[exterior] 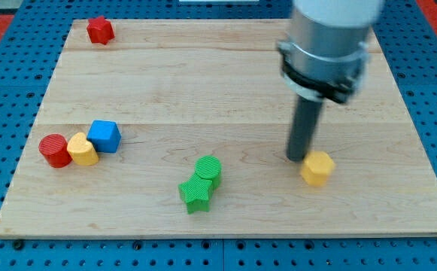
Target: Place the yellow heart diagonal to the top left side of the yellow hexagon
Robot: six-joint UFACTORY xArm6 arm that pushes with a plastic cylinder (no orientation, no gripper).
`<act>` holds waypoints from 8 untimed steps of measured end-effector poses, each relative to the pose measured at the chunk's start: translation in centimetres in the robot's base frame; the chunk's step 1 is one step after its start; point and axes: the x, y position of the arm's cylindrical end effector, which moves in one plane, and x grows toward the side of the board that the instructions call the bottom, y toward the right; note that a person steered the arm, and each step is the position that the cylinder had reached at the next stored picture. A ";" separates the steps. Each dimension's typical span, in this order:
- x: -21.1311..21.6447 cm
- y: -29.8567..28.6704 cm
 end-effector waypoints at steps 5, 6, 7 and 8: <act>3.7 -31.6; -0.4 -36.1; -4.3 -34.4; -4.4 -28.6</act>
